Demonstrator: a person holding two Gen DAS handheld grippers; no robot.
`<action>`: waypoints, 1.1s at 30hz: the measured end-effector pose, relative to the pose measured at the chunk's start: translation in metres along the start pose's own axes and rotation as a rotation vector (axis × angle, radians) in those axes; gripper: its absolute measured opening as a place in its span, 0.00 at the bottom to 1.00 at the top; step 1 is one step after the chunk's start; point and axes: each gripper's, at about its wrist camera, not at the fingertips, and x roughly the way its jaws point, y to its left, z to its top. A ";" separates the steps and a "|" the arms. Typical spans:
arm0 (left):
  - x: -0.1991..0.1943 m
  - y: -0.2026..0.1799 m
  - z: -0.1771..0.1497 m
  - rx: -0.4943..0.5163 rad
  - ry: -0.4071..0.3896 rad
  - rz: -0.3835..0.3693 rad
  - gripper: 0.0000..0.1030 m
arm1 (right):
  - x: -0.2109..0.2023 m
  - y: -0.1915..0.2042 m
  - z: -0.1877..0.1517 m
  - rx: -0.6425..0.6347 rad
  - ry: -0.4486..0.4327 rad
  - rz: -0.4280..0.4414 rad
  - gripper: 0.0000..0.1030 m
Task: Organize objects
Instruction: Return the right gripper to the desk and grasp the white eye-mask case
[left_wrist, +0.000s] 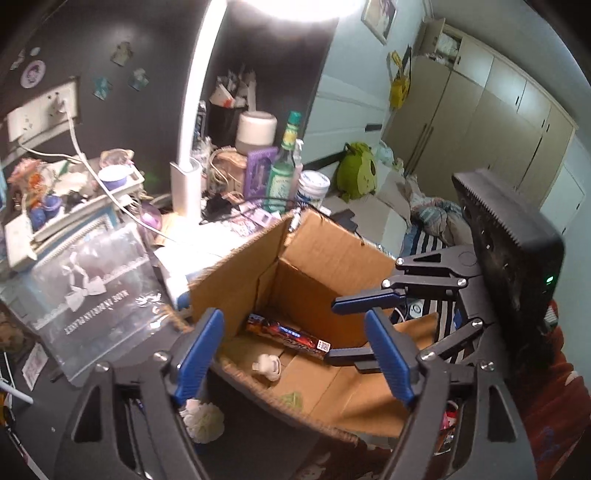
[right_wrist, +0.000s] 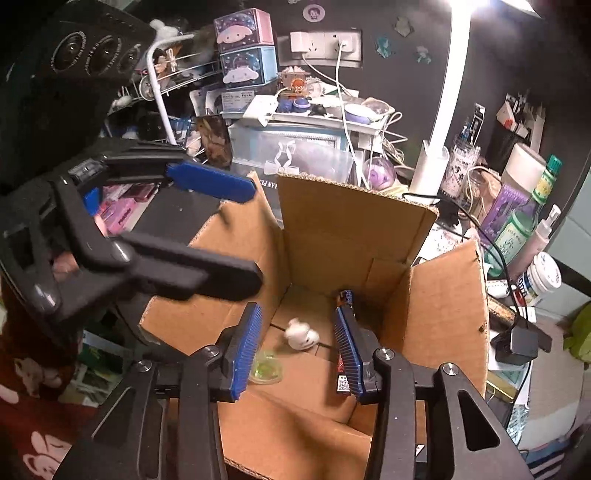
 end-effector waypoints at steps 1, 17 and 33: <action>-0.006 0.003 -0.001 -0.005 -0.012 -0.003 0.77 | -0.001 0.002 0.001 -0.005 -0.004 -0.007 0.37; -0.118 0.085 -0.097 -0.142 -0.207 0.203 0.79 | 0.004 0.140 0.028 -0.287 -0.287 0.063 1.00; -0.109 0.171 -0.225 -0.294 -0.144 0.342 0.79 | 0.160 0.213 0.007 -0.167 -0.127 0.210 0.87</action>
